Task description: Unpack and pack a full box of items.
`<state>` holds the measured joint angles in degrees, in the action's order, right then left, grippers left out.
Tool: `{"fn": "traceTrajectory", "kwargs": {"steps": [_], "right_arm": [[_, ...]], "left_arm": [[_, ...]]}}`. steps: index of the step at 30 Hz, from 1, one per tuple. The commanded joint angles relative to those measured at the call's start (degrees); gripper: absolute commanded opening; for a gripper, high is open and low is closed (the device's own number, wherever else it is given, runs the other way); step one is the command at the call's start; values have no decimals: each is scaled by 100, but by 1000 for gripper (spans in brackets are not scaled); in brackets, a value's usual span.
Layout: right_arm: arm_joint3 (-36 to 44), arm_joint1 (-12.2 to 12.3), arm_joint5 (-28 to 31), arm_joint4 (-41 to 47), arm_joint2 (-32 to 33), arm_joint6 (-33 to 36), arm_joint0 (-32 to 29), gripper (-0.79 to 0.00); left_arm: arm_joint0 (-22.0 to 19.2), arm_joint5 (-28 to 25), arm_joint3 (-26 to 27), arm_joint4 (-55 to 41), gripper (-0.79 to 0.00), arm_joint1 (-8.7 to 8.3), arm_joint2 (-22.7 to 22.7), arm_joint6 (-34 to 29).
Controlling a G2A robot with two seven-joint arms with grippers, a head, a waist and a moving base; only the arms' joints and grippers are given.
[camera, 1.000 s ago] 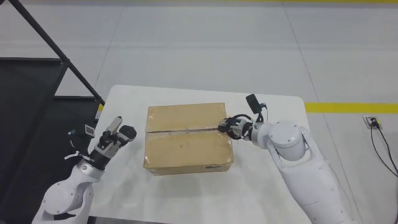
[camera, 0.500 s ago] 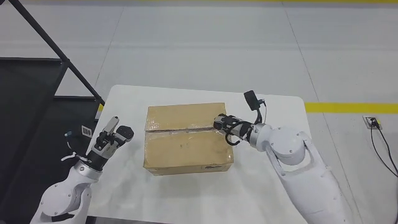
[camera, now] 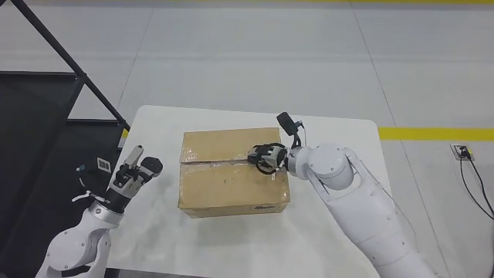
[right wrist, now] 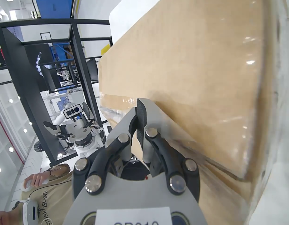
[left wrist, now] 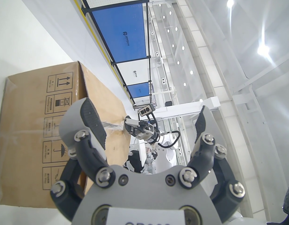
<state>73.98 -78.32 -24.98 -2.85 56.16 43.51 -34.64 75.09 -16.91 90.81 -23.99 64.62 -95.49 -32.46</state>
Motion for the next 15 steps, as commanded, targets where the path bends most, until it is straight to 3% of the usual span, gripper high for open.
{"fn": "traceTrajectory", "kwargs": {"steps": [1, 9, 15], "right_arm": [[-152, -65, -40, 47, -184, -1, 163, -785], [-521, -328, 176, 300, -722, -128, 665, -785], [-1107, -520, -147, 488, -1077, 128, 1041, -785]], "left_arm": [[13, -10, -2, -19, 0, 0, -5, -1], [94, -76, -36, -114, 0, -3, -69, 1], [165, -134, -44, -189, 0, -7, -141, 4]]}}
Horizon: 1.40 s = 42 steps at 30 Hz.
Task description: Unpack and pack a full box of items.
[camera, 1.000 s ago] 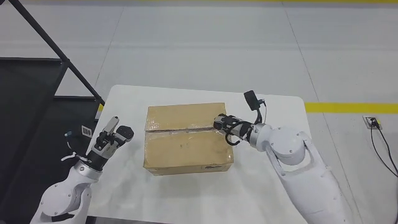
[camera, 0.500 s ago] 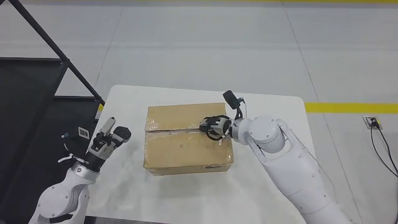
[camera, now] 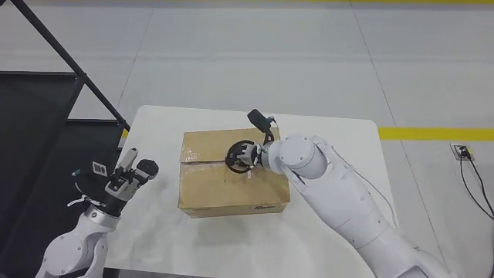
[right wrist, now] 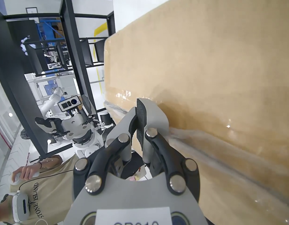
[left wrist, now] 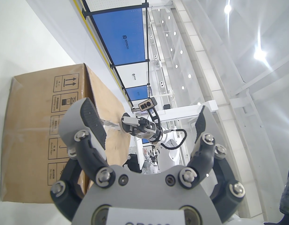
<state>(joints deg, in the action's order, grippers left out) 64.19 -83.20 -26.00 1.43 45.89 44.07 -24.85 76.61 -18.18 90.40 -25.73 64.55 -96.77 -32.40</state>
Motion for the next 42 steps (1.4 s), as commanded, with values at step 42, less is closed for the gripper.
{"fn": "traceTrajectory", "kwargs": {"steps": [42], "right_arm": [[-1761, -1184, 2221, 751, -749, -203, 918, -785]], "left_arm": [[118, -82, -173, -358, 0, -46, -350, -312]]}}
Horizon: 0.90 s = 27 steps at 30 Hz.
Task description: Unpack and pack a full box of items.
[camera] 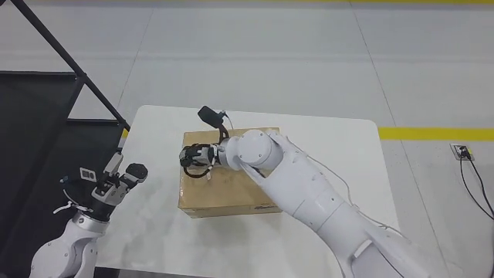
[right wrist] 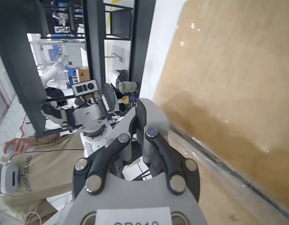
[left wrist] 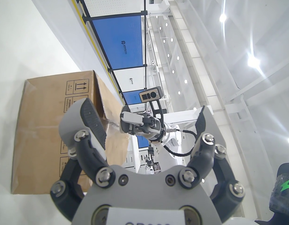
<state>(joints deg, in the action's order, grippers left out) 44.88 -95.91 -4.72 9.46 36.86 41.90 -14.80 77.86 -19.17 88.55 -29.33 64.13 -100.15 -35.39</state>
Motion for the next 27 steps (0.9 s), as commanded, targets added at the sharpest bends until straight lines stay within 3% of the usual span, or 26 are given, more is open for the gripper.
{"fn": "traceTrajectory", "kwargs": {"steps": [1, 5, 9, 13, 15, 17, 18, 19, 22, 23, 27], "right_arm": [[375, 179, 159, -106, 309, 36, -199, -785], [1520, 607, 130, -568, 1061, -40, -891, -785], [3439, 1104, -186, -1254, 2160, 78, -2237, -785], [5140, 1441, -315, -1788, 3214, 260, -3652, -643], [5670, 1540, -233, -1835, 3657, 280, -4226, -622], [6021, 1610, -53, -1800, 4046, 221, -4699, -508], [6134, 1638, 51, -1784, 4243, 131, -4921, -406], [6235, 1664, 120, -1811, 4431, 1, -5148, 0], [6476, 1712, 477, -1523, 4803, -43, -5679, 0], [6448, 1705, 400, -1631, 4724, -55, -5562, -318], [6478, 1713, 481, -1516, 4808, -43, -5692, -132]], "left_arm": [[-17, 31, 24, 7, 0, -7, -26, -22], [-57, 86, 59, 37, 0, -19, -45, -87], [-117, 150, 80, 110, 0, -32, -35, -156], [-198, 233, 93, 156, 0, -45, -32, -200], [-246, 281, 94, 177, 0, -52, -35, -216], [-296, 326, 95, 233, 0, -61, -30, -240], [-320, 361, 90, 269, 0, -65, -22, -244], [-347, 385, 90, 308, 0, -69, -12, -250], [-406, 484, 79, 385, 0, -76, 20, -225], [-396, 460, 80, 372, 0, -75, 13, -232], [-407, 487, 79, 387, 0, -76, 21, -224]]}}
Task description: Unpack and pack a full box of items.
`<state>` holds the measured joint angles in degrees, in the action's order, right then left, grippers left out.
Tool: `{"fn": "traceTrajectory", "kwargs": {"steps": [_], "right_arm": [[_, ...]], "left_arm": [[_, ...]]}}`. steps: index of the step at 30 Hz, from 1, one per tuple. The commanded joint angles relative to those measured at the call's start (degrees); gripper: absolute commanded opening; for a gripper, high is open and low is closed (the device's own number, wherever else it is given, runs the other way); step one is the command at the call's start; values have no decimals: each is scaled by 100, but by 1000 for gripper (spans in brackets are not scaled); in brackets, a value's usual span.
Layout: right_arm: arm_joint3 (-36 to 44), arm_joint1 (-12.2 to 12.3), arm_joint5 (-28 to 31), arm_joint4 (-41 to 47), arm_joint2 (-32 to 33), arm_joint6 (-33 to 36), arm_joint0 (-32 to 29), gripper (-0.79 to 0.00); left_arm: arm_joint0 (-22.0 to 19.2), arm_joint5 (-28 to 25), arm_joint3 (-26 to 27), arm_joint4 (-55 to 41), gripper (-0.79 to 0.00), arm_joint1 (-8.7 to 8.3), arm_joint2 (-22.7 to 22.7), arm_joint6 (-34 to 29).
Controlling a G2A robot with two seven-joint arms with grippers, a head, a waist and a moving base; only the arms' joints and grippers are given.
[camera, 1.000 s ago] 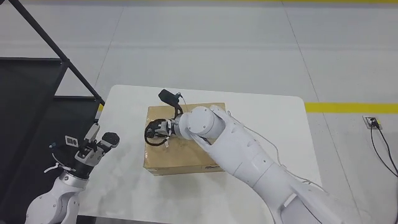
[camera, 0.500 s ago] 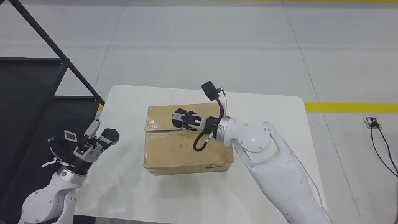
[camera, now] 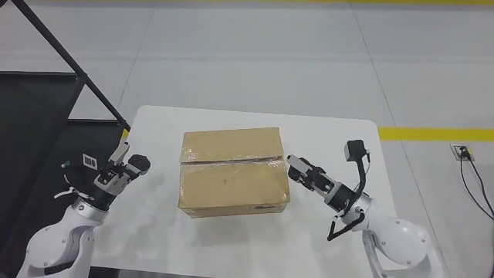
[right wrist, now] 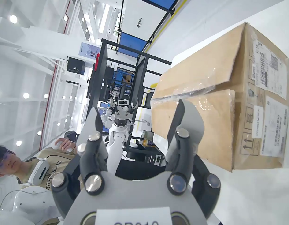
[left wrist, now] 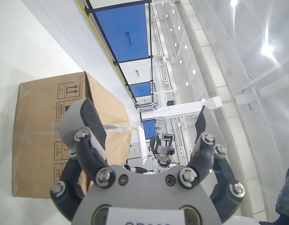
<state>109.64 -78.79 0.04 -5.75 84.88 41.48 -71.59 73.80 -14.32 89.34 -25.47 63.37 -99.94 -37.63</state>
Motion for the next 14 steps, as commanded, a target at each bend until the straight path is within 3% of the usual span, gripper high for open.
{"fn": "traceTrajectory", "kwargs": {"steps": [1, 6, 14], "right_arm": [[0, 0, 0, 0, 0, 0, 0, -95], [-1, 0, -1, -2, -1, 0, 3, -4], [-1, 0, -1, -2, -1, 0, 3, 0]], "left_arm": [[0, 0, 0, 0, -1, 0, 0, 0], [0, -1, 0, -1, -1, 0, -1, -1], [0, -1, 0, -1, -1, 0, -1, -1]]}}
